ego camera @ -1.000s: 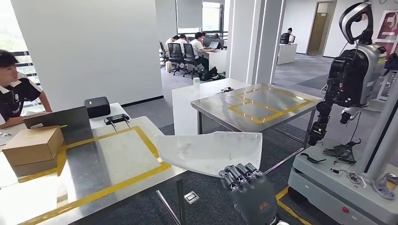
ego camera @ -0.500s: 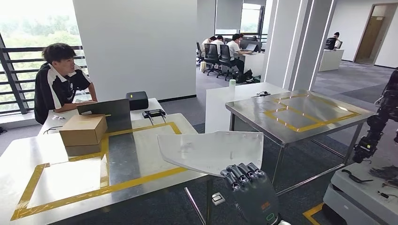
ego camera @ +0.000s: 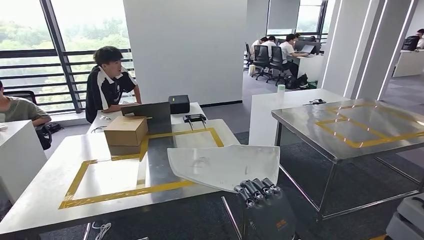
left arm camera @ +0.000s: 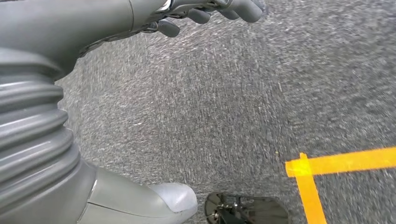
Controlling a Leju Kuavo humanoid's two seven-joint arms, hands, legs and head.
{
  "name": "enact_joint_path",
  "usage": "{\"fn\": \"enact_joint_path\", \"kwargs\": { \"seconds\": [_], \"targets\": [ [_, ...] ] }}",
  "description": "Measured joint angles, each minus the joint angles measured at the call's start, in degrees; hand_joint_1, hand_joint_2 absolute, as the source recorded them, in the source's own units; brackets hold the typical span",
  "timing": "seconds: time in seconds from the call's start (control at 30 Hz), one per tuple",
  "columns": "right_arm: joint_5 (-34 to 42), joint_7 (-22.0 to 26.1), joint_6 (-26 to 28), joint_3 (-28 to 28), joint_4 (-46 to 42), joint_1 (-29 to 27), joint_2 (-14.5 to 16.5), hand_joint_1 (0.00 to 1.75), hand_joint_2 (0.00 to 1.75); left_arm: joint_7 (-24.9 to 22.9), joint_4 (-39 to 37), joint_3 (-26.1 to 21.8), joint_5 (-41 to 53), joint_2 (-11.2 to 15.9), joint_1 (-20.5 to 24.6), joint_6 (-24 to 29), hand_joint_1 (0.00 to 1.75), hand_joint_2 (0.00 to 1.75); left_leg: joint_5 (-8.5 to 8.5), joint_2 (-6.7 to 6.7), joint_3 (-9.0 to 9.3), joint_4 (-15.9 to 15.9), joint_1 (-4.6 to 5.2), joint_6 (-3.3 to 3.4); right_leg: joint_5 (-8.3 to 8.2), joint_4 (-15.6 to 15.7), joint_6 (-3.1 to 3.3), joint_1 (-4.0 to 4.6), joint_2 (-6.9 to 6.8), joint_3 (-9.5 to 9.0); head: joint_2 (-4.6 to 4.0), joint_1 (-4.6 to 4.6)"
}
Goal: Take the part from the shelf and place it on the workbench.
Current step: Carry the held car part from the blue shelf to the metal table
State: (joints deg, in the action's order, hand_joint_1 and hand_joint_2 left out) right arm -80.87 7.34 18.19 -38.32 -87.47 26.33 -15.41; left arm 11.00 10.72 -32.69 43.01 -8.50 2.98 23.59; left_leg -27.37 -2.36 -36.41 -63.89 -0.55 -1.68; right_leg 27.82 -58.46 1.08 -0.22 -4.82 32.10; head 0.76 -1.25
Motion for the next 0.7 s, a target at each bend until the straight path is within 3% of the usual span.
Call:
{"fn": "enact_joint_path", "kwargs": {
  "seconds": [0.07,0.13,0.17,0.23,0.3,0.37,0.4,0.43,0.5,0.53,0.6,0.7],
  "targets": [
    [-0.03,0.02,0.04,0.00,-0.04,-0.01,0.01,1.47,1.75,0.17,0.03,-0.01,-0.01,0.00,0.08,-0.05,0.00,1.75,0.76,-1.31,2.27,4.20,0.36,0.89,0.22,-0.26,-0.51,0.34,-1.02,0.02,0.00,0.08],
    [-0.07,0.04,0.09,0.00,-0.06,0.01,0.05,1.47,1.75,0.37,0.01,-0.04,-0.08,-0.02,-0.02,-0.11,0.00,1.75,0.90,-0.20,2.10,4.41,0.41,1.70,0.29,-0.20,-0.99,0.48,-2.01,-0.11,0.01,0.15],
    [-0.07,0.04,0.11,0.00,-0.07,0.01,0.05,1.47,1.75,0.44,-0.01,-0.06,-0.14,-0.02,-0.09,-0.13,0.00,1.75,1.03,0.39,2.04,4.50,0.32,2.02,0.55,-0.36,-1.31,0.39,-1.81,-0.14,0.00,0.15],
    [-0.07,0.05,0.22,0.00,-0.09,-0.01,-0.04,1.47,1.75,0.67,0.00,-0.10,-0.27,-0.02,-0.08,-0.19,0.00,1.75,1.36,1.53,1.97,4.71,-0.01,2.64,2.47,-2.90,-2.01,0.07,0.70,0.89,0.00,0.18],
    [-0.07,0.05,0.36,0.00,-0.09,-0.21,-0.30,1.47,1.75,0.95,0.01,-0.12,-0.29,-0.08,0.03,-0.45,0.00,1.75,1.55,2.72,1.74,4.73,-0.15,3.01,6.11,-9.97,-2.50,-0.19,3.73,4.24,0.01,0.21],
    [-0.07,0.05,0.43,0.00,-0.09,-0.67,-0.52,1.47,1.75,1.22,0.00,-0.13,-0.33,-0.15,-0.01,-0.93,0.00,1.75,1.62,3.93,1.59,4.69,-0.15,3.14,8.20,-16.56,-2.66,-0.26,4.52,7.52,0.01,0.23],
    [-0.07,0.07,0.44,0.00,-0.09,-0.88,-0.59,1.47,1.75,1.35,-0.01,-0.14,-0.35,-0.14,-0.08,-1.26,0.00,1.75,1.63,4.47,1.60,4.66,-0.16,3.15,7.54,-16.94,-2.63,-0.30,4.56,7.86,0.01,0.23],
    [-0.07,0.12,0.45,0.00,-0.09,-0.98,-0.65,1.47,1.75,1.49,-0.01,-0.15,-0.37,-0.12,-0.13,-1.72,0.00,1.75,1.62,4.94,1.66,4.62,-0.17,3.13,5.78,-14.94,-2.55,-0.35,4.59,7.06,0.01,0.23],
    [-0.05,0.27,0.51,0.01,-0.09,-0.90,-0.79,1.47,1.75,2.12,-0.01,-0.26,-0.60,-0.08,-0.15,-3.62,0.00,1.75,1.59,5.71,1.78,4.54,-0.15,2.91,1.50,-6.85,-2.27,-0.41,4.90,3.52,0.00,0.21],
    [-0.04,0.33,0.56,0.02,-0.09,-0.81,-0.82,1.47,1.75,2.69,-0.01,-0.36,-0.87,-0.05,-0.13,-5.17,0.00,1.75,1.58,6.01,1.71,4.47,-0.09,2.64,0.29,-3.39,-2.11,-0.37,5.16,2.04,0.00,0.21],
    [-0.04,0.37,0.64,0.13,-0.10,-0.87,-0.85,1.47,1.75,4.16,-0.01,-0.71,-1.63,0.09,-0.16,-8.68,0.00,1.75,1.64,6.35,1.47,4.53,-0.03,1.87,0.00,-0.56,-1.72,-0.12,5.58,1.01,0.00,0.16],
    [-0.11,0.39,0.61,0.30,-0.36,-1.21,-0.85,1.47,1.75,5.62,0.00,-1.33,-2.33,0.38,-0.32,-11.14,0.00,1.75,1.30,5.86,1.08,4.24,-0.11,0.84,-0.19,-0.10,-0.67,-0.17,5.37,0.79,0.00,0.11]
  ]
}}
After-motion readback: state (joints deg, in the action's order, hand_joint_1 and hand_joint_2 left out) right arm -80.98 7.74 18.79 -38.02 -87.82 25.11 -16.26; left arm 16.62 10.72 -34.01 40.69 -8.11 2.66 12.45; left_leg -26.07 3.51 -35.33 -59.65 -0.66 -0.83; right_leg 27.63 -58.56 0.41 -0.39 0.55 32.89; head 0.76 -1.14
